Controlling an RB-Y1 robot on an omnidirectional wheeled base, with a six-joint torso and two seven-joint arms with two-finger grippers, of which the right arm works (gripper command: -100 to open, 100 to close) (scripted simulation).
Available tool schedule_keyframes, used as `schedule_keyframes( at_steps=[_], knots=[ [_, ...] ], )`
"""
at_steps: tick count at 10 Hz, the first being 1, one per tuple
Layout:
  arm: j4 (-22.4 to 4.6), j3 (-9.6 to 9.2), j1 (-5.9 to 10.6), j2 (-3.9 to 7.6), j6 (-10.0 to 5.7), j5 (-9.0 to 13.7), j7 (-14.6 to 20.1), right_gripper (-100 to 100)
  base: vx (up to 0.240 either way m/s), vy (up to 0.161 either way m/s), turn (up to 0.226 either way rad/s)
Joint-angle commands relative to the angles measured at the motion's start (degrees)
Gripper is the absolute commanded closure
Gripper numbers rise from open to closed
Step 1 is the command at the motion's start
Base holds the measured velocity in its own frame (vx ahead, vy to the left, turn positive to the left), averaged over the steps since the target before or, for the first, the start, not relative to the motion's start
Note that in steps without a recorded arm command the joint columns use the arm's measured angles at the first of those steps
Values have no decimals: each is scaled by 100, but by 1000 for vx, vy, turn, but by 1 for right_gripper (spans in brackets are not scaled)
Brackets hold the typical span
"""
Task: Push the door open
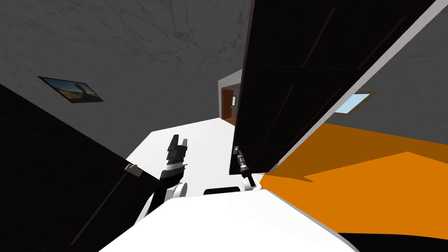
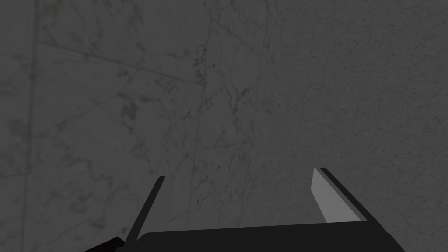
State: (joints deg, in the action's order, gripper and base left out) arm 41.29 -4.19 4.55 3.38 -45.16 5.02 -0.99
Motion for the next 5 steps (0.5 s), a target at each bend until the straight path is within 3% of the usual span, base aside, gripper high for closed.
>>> schedule_keyframes(
  at_steps=[1,3,4,5],
  knots=[
    [-17,20,-14,-21,-52,10,-11,-100,242,4,37],
    [-32,36,-22,-62,-90,18,-20,-100,206,17,22],
    [-11,29,-28,-49,-68,14,-17,-100,75,7,-10],
    [-11,29,-28,-49,-68,14,-17,100,-15,1,9]
  ],
)
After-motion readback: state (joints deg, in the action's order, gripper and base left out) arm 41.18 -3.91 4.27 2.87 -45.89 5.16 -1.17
